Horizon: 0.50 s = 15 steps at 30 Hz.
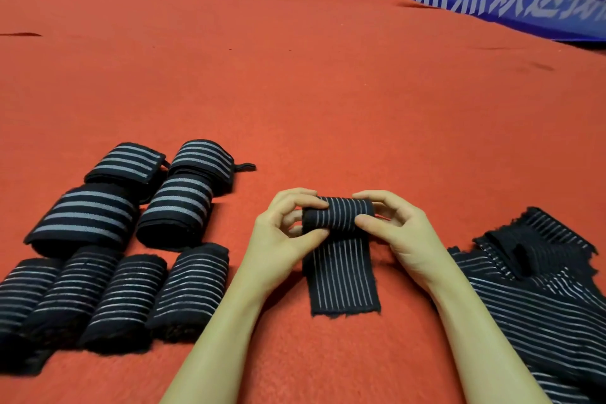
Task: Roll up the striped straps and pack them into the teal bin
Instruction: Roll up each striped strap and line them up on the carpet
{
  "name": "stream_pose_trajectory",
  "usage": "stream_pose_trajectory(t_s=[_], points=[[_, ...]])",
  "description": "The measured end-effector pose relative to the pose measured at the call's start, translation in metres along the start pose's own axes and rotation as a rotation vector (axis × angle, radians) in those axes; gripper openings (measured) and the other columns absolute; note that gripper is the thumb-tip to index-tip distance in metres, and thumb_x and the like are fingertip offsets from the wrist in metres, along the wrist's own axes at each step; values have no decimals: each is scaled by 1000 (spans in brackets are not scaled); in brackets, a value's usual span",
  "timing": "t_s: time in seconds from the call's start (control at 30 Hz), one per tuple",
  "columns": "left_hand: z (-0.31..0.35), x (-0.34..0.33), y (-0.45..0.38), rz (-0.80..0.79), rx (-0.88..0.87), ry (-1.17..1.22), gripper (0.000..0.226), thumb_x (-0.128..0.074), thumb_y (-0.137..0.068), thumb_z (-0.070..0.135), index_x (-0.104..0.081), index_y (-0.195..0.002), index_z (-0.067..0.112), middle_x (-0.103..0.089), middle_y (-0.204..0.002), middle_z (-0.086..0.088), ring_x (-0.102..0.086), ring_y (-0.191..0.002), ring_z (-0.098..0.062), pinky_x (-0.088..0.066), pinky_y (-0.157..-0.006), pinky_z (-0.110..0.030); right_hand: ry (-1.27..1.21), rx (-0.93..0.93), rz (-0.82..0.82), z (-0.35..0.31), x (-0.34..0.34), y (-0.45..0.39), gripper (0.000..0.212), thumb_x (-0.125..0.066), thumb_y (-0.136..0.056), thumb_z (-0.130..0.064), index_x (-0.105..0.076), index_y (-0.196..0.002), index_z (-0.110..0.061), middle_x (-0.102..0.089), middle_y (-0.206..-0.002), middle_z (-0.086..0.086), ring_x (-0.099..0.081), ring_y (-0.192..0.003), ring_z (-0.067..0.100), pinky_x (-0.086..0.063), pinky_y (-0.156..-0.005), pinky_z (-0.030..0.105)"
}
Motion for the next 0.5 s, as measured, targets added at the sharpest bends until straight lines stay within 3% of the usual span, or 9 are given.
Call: stream_pose_trajectory(t_s=[0.07, 0.17, 0.33, 0.5], points=[[1, -1, 1, -26, 50, 42, 35, -78, -71, 15, -68, -103, 28, -63, -114, -4, -66, -92, -12, -50, -77, -22, -16, 9, 15, -1, 0, 0, 32, -74, -71, -17, -70, -102, -23, -70, -104, 4, -67, -87, 21, -54, -82, 31], [1, -2, 0, 12, 89, 10, 40, -73, -80, 6, -61, -115, 23, -64, -107, -2, -65, -84, -9, -53, -73, -20, -21, 13, 6, -2, -1, -1, 36, -76, -69, -14, -70, -104, -23, -69, -107, 5, -67, -86, 21, -54, -80, 29], [2, -4, -1, 1, 46, -24, 40, -72, -75, -10, -61, -103, 17, -67, -94, 15, -63, -85, -9, -55, -76, -28, -15, -9, -18, -2, 0, -1, 49, -80, -67, -13, -66, -113, -19, -67, -114, 10, -67, -95, 18, -52, -85, 25], [-3, -4, 0, 22, -42, -105, 40, -70, -67, 2, -63, -96, 29, -62, -111, 11, -60, -103, -11, -50, -90, -34, 47, 6, -54, 0, 2, -1, 44, -83, -66, -22, -68, -107, -26, -70, -109, 6, -66, -101, 18, -52, -90, 28]])
Point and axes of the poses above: each hand's wrist, its own y-axis away from the middle knuckle, its own x-axis out of the back of the hand, z = x × y, the point moved 1 cm from there along -y, towards the middle knuckle
